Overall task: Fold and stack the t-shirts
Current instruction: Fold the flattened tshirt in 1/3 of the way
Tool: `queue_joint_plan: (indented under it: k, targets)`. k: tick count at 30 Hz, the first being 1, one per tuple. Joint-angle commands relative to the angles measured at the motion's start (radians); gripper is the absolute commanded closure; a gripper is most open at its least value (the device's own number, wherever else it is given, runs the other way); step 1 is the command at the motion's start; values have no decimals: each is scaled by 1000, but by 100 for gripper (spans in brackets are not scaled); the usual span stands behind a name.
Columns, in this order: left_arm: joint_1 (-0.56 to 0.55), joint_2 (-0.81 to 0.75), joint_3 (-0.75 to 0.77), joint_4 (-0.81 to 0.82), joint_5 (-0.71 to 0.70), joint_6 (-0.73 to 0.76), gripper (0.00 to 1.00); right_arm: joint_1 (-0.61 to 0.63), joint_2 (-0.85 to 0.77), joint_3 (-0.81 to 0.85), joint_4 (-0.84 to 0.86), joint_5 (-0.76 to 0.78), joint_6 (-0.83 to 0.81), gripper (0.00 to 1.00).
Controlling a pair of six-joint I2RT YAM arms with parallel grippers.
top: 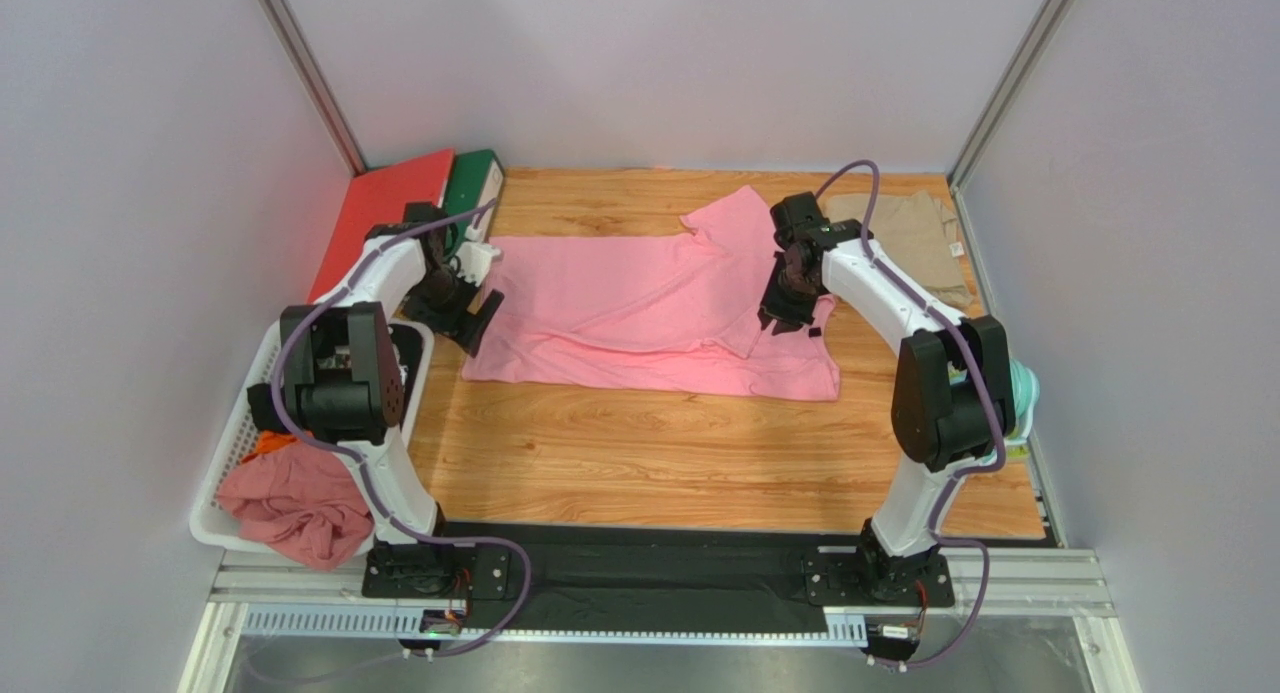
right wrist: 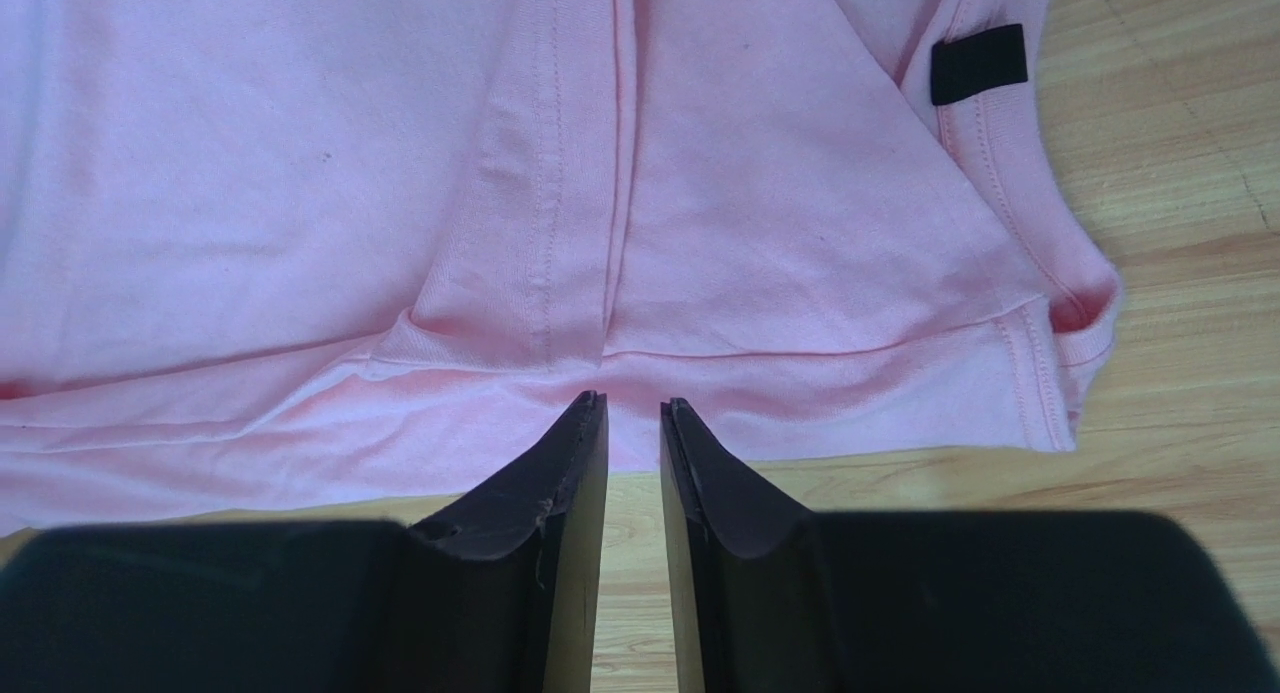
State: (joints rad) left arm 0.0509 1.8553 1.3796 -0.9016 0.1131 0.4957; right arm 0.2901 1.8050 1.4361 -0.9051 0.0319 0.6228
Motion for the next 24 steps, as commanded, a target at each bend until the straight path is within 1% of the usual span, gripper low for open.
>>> queue_joint_plan:
  k: [1,3,4,6,8,12,17,21,24]
  targets:
    - [-98,-24,96,-37,147,-6,6,18,-4,3,43,-1,-14,75]
    - [-121,-4,157,-42,190,-25,6,26,-6,1,43,6,-14,75]
    - [-126,4,180,-58,235,-31,5,26,-7,-2,44,5,-12,75]
    - [-137,22,222,-98,275,-40,6,32,-10,-3,44,-3,-8,75]
    - [-146,-1,197,-100,287,-36,6,38,-16,-3,41,-1,-6,75]
    - [-149,-77,14,-37,269,-11,7,52,-10,0,43,-6,-6,75]
    - [-149,-91,-112,-4,264,-8,7,72,37,14,51,-12,0,75]
    - [-149,-56,-111,33,244,-19,7,96,70,17,57,-7,3,75]
    - [-149,-28,-70,35,243,-26,7,101,91,20,58,-6,5,74]
